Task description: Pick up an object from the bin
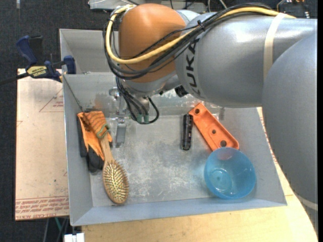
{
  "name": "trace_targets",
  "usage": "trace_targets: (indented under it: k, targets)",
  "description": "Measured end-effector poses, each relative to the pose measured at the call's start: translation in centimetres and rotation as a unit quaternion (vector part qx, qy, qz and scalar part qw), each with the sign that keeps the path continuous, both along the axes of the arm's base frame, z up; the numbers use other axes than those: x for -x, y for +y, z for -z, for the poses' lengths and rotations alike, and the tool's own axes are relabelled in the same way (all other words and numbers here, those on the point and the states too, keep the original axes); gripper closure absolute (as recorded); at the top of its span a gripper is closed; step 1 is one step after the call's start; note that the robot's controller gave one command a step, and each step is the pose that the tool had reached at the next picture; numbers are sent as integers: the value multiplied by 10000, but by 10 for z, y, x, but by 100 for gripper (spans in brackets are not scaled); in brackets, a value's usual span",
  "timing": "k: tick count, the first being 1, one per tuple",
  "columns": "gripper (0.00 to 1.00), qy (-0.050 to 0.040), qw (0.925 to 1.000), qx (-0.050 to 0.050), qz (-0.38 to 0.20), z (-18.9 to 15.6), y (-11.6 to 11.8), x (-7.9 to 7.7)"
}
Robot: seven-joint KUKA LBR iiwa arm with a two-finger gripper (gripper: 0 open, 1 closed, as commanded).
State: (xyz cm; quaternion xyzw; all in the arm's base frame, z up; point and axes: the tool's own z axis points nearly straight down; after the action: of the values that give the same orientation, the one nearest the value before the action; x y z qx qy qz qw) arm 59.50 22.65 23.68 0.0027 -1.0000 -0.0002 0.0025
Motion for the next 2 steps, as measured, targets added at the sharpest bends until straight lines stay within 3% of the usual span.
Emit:
trace_targets:
  k: [1,2]
  targets:
    - [0,-33,10000,-6,28,-5,-2,-1]
    - [0,-43,9982,-21,598,151,21,-48]
